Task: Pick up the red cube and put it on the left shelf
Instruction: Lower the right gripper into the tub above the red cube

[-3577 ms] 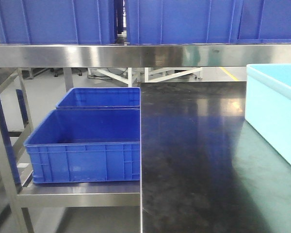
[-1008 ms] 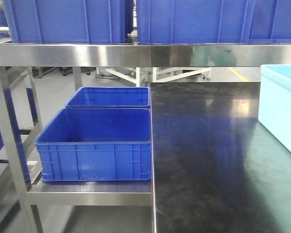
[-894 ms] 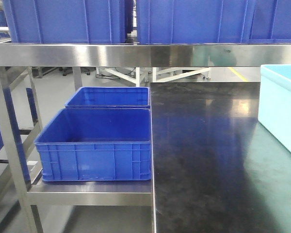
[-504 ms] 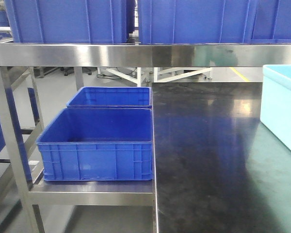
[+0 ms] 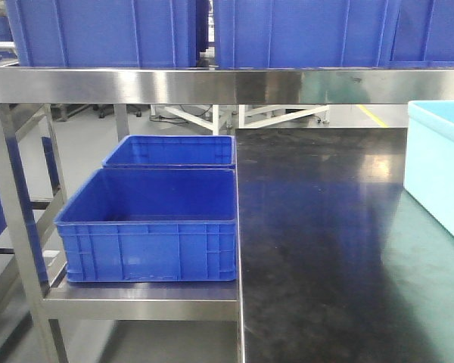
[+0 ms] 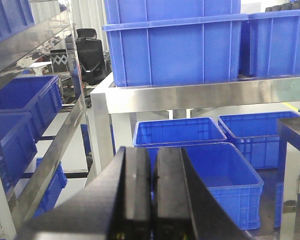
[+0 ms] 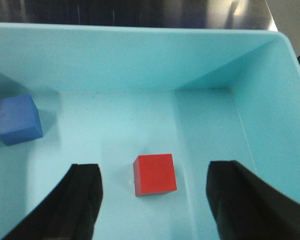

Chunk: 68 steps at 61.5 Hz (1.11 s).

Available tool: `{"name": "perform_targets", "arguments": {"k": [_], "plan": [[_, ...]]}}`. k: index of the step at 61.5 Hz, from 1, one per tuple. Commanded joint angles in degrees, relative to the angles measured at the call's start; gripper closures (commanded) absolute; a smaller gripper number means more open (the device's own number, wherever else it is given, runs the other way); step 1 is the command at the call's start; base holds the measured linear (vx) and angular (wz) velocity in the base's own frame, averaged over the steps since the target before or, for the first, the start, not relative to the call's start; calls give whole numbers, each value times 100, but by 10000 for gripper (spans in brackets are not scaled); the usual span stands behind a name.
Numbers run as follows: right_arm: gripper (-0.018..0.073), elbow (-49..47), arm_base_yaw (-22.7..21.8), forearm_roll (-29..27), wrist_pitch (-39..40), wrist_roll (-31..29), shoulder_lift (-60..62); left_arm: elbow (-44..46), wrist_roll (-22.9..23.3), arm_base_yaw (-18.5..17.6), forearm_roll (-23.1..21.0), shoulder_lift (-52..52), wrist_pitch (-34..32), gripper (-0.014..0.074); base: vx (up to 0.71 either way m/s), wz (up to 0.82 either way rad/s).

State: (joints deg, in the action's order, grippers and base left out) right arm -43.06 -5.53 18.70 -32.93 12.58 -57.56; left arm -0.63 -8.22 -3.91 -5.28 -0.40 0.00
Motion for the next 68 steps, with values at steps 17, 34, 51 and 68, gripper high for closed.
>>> {"name": "perform_targets", "arguments": {"k": [17, 34, 51, 68], "plan": [[8, -304, -28, 127, 411, 46, 7, -126, -8, -19, -32, 40, -478, 491, 0, 0], [8, -921, -28, 127, -162, 46, -632, -126, -8, -19, -32, 40, -478, 491, 0, 0], [8, -1159, -148, 76, -56, 46, -1118, -126, -8, -19, -32, 40, -478, 491, 0, 0], [8, -1159, -597, -35, -5, 46, -1213, -126, -8, -19, -32, 40, -478, 491, 0, 0]]}}
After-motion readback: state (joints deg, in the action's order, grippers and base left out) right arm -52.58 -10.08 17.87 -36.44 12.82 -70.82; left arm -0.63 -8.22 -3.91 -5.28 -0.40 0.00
